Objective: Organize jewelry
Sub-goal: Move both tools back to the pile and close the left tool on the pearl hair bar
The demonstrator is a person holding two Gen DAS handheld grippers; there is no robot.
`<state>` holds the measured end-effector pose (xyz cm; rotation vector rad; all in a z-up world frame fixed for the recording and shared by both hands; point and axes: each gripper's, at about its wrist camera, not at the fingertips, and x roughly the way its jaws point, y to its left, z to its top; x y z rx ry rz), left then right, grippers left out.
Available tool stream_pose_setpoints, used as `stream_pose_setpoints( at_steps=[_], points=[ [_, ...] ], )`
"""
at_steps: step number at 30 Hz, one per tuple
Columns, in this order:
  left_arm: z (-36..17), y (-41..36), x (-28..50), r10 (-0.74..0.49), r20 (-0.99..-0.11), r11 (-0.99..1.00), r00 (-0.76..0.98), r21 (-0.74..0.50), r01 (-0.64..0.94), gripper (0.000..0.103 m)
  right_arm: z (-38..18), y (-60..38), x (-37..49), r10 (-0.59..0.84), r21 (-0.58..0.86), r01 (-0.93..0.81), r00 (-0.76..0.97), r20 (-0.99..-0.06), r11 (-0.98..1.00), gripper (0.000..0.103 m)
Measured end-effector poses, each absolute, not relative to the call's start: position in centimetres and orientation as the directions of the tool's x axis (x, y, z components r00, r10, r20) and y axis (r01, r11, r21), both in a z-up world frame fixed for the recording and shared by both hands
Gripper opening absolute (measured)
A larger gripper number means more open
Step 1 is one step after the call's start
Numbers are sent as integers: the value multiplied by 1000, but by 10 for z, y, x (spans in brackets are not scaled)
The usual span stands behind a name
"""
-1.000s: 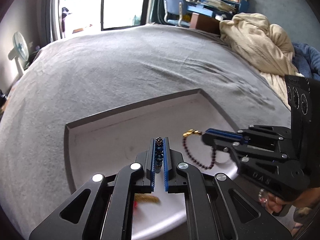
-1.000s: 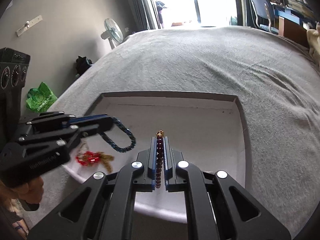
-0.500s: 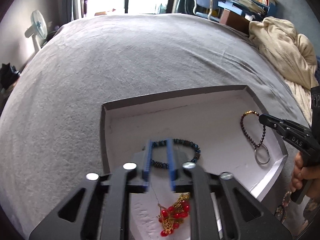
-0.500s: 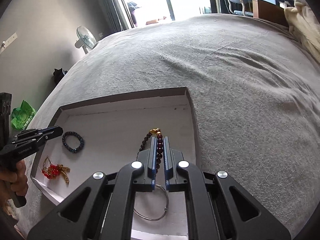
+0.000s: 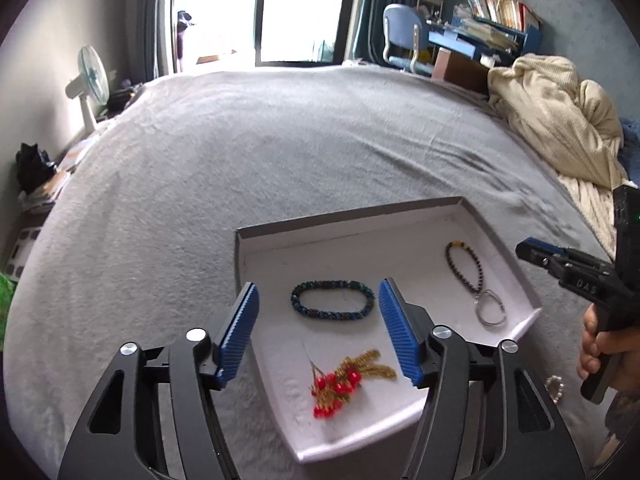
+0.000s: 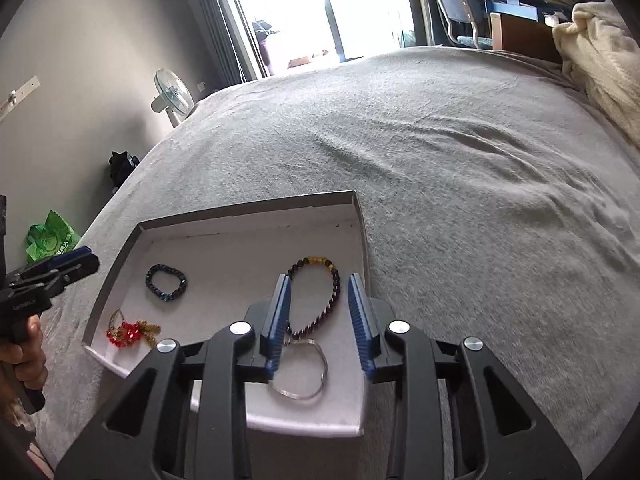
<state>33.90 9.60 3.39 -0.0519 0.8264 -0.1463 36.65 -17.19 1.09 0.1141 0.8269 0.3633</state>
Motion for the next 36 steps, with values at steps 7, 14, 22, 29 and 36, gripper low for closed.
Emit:
stream_pose_setpoints(
  at_steps=[7, 14, 22, 29, 36],
  points=[
    [51, 86, 298, -178, -704, 984, 687, -113, 139, 67, 21, -179, 332, 365, 240, -277, 628, -687, 930, 41],
    [41, 54, 255, -243, -711, 963, 660, -93, 254, 67, 17, -194, 293, 363, 248, -267, 617, -698, 931, 44],
    [11, 23, 224, -270, -745, 925, 610, -25, 378, 58, 11, -215, 250, 363, 270, -242, 614, -701, 932, 48],
    [-19, 16, 208, -232, -783, 895, 577, 61, 443, 51, 3, -232, 227, 364, 301, -209, 610, -703, 931, 50],
    [-39, 1, 195, -255, -815, 824, 521, 99, 558, 49, -3, -243, 215, 376, 334, -186, 605, -702, 924, 51]
  ],
)
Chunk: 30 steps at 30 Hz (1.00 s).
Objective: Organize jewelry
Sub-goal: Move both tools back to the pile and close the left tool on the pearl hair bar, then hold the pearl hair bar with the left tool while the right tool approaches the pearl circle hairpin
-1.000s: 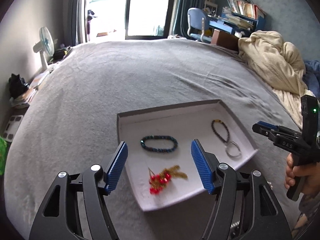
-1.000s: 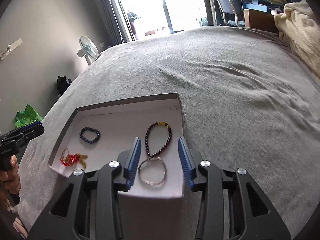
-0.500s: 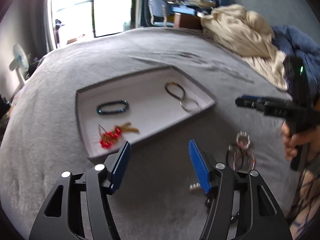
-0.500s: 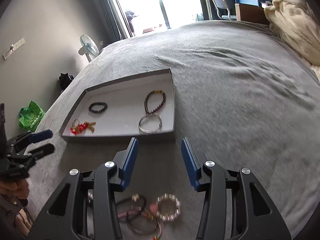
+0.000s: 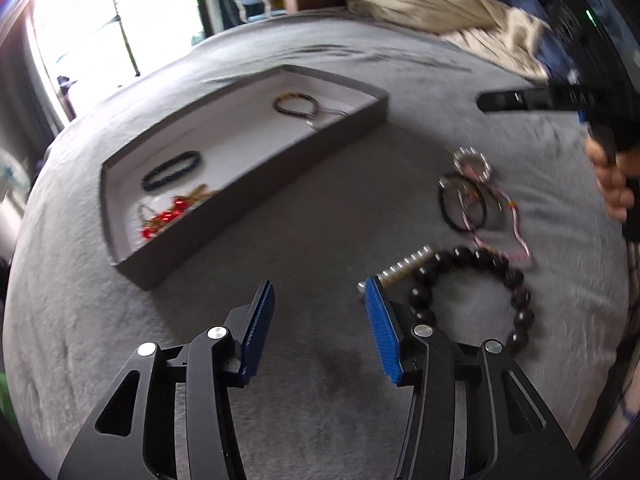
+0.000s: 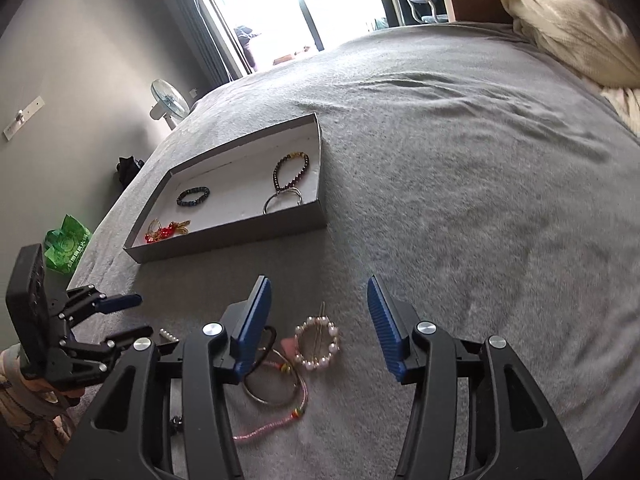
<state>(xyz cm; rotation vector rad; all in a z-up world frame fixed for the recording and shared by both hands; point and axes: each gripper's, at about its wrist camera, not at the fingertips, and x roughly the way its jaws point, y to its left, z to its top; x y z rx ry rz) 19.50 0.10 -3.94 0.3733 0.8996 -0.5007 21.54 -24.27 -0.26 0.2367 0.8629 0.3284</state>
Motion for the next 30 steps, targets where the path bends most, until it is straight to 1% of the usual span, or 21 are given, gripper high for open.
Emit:
stream_pose_setpoints(
  at_steps=[6, 12, 15, 17, 20, 22, 26, 30],
  points=[
    [-49, -18, 186, -271, -823, 747, 500, 148, 648, 48, -5, -252, 213, 378, 351, -168, 603, -702, 921, 52],
    [-52, -31, 192, -278, -813, 724, 511, 173, 668, 47, -10, -249, 211, 387, 353, -179, 588, -710, 918, 52],
    [-54, -36, 190, -279, -803, 721, 527, 187, 668, 40, -12, -243, 210, 393, 345, -196, 580, -713, 918, 52],
    [-54, -39, 188, -270, -800, 717, 535, 204, 666, 25, -14, -237, 209, 397, 338, -212, 573, -717, 917, 52],
    [-54, -45, 184, -240, -792, 716, 561, 245, 654, 11, -16, -228, 208, 390, 311, -234, 563, -729, 921, 52],
    [-53, -44, 185, -210, -785, 740, 583, 262, 619, 10, -18, -224, 207, 377, 286, -247, 561, -737, 926, 52],
    [-48, -29, 196, -167, -779, 807, 604, 244, 538, 10, -25, -220, 206, 322, 216, -249, 554, -768, 944, 52],
    [-46, -8, 205, -158, -791, 863, 591, 180, 472, 10, -35, -217, 206, 263, 142, -255, 543, -797, 956, 52]
  ],
)
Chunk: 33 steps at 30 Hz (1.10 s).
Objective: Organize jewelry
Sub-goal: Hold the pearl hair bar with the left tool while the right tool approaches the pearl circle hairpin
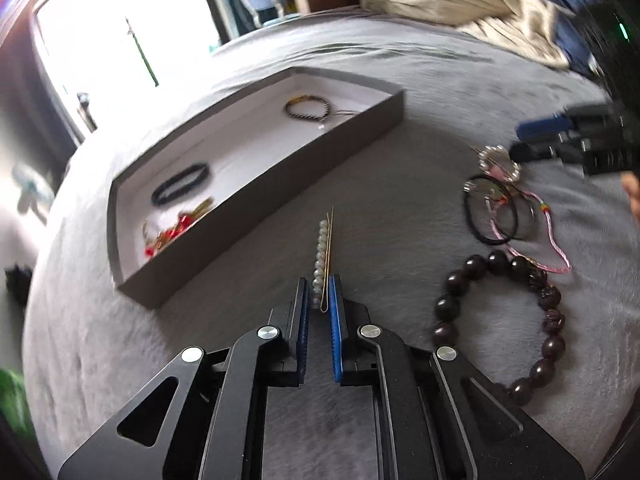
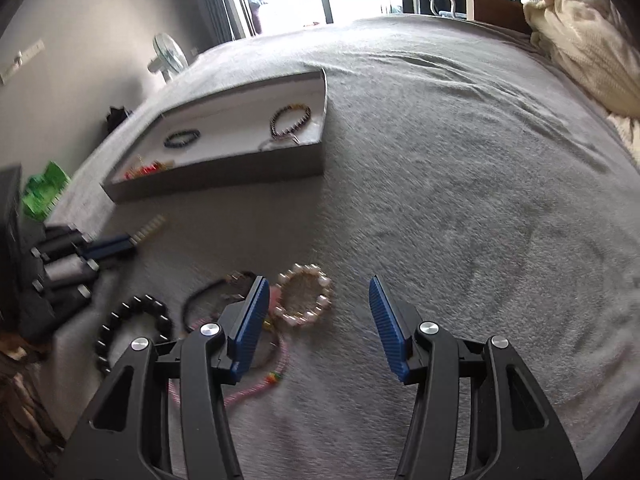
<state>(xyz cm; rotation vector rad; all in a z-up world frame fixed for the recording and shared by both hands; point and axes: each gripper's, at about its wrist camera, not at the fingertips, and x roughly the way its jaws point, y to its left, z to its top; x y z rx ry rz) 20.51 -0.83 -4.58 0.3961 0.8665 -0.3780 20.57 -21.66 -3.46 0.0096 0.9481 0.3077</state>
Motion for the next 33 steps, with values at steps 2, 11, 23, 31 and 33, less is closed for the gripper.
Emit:
stream_pose_setpoints(
  at_steps=[2, 11, 23, 31, 33],
  points=[
    [-46, -2, 208, -160, -797, 876, 583, 157, 456, 10, -38, -212, 205, 244, 110, -268, 541, -805, 957, 52],
    [-47, 6, 216, -187, -800, 901, 570, 91, 423, 14, -41, -193, 203, 208, 10, -337, 558, -803, 942, 50],
    [-51, 4, 227, -188, -805, 908, 562, 75, 412, 17, -51, -182, 216, 185, -23, -349, 552, -813, 937, 50],
    [-49, 8, 228, -194, -803, 913, 564, 62, 404, 17, -28, -234, 229, 214, 134, -175, 605, -767, 975, 50],
    [-49, 9, 228, -193, -801, 914, 567, 64, 401, 17, -29, -235, 227, 211, 131, -174, 600, -772, 976, 50]
  ],
)
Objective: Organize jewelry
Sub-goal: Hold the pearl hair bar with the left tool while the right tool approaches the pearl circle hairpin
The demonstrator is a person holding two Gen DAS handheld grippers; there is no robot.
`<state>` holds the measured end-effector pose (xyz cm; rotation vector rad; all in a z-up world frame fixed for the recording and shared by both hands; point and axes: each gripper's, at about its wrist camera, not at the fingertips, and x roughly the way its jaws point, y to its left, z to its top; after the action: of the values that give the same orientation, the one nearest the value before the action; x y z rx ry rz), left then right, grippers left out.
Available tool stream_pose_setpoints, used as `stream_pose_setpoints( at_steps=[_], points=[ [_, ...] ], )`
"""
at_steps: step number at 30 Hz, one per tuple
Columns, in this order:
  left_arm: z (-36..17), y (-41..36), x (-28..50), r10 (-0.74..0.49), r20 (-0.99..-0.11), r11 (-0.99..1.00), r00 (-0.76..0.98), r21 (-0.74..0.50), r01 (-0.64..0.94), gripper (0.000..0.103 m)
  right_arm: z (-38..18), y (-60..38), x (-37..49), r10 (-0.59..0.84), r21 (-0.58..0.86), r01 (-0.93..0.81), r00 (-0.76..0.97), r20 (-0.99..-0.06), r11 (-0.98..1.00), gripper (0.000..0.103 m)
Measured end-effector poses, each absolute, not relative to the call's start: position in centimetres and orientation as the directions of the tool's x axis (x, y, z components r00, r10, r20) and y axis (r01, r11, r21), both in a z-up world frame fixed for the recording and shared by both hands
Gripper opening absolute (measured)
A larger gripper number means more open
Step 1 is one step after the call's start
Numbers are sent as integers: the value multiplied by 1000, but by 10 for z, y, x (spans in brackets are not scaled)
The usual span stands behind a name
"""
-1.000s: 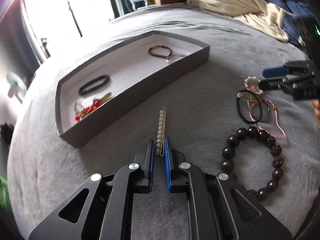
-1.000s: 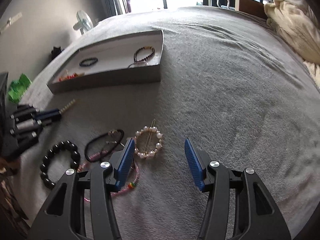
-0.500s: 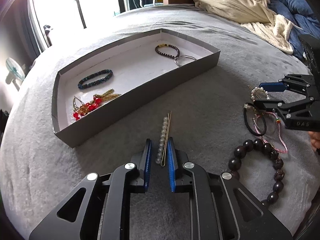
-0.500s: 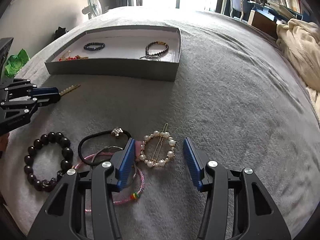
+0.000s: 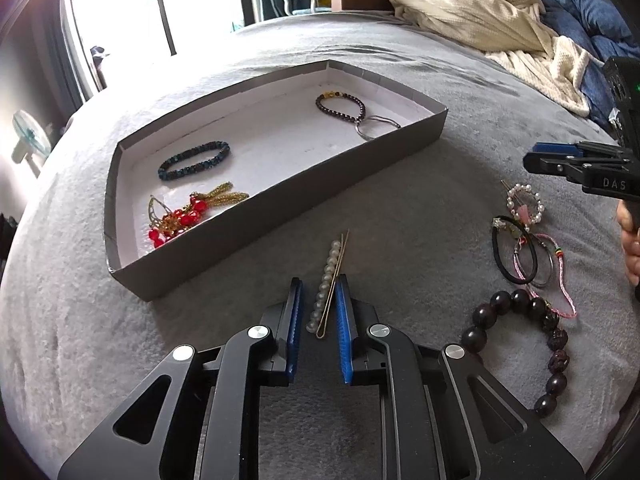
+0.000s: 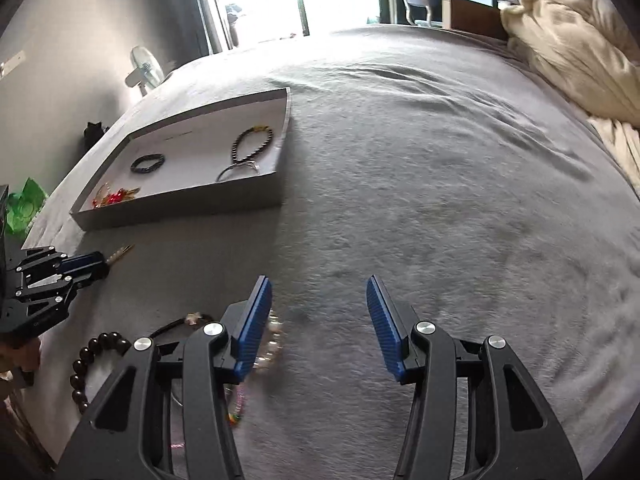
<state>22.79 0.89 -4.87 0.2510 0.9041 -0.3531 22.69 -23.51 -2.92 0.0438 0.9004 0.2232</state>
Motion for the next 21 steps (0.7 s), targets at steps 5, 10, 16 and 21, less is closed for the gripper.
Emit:
stream_pose_setpoints(
  at_steps=[5, 10, 16, 21],
  points=[
    [-48, 9, 227, -191, -802, 914, 566, 66, 401, 17, -38, -212, 213, 214, 77, -256, 566, -796, 964, 50],
    [-49, 8, 228, -192, -806, 911, 560, 66, 406, 17, -45, -188, 208, 200, 8, -328, 556, -807, 945, 49],
    [-50, 6, 230, -188, -811, 909, 554, 69, 410, 17, -55, -179, 216, 171, -41, -350, 552, -816, 936, 48],
    [-51, 6, 230, -195, -810, 908, 554, 64, 413, 17, -51, -182, 211, 159, -71, -360, 569, -807, 930, 39]
  ],
)
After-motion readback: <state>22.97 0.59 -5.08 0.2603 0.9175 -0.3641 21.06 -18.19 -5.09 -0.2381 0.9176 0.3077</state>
